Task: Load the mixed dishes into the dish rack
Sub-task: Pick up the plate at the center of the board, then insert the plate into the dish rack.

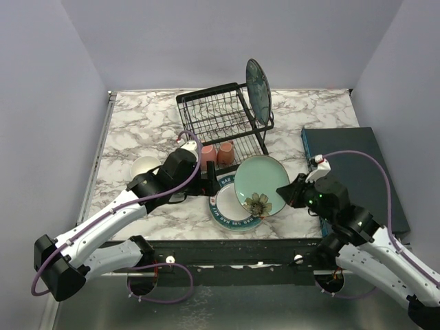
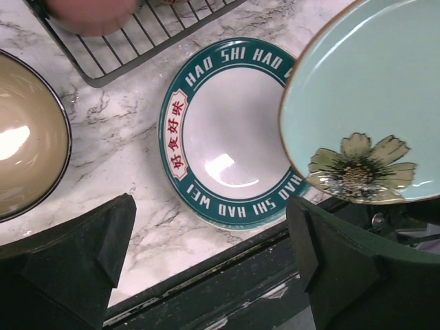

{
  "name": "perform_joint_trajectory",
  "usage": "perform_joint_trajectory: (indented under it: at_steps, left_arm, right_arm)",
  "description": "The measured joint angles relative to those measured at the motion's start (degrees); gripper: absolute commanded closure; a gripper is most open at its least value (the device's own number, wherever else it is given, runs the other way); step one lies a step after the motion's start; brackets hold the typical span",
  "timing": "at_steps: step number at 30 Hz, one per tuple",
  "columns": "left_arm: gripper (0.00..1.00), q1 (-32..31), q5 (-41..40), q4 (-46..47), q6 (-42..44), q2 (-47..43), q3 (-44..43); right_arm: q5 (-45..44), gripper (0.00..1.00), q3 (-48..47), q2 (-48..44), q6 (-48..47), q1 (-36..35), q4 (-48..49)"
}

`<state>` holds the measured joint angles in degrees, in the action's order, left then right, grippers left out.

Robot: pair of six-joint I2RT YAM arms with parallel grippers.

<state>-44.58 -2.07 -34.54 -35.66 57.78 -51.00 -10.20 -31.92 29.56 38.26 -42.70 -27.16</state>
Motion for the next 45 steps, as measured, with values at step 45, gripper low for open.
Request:
perform_joint_trajectory:
  at_steps: [45]
  left_arm:
    - [0.01,0.3,-6.4,-1.8,6.6,2.6,1.3]
  right_arm:
    - [-5.6,1.00,-59.3,34.9,-26.6,0.0,-15.5]
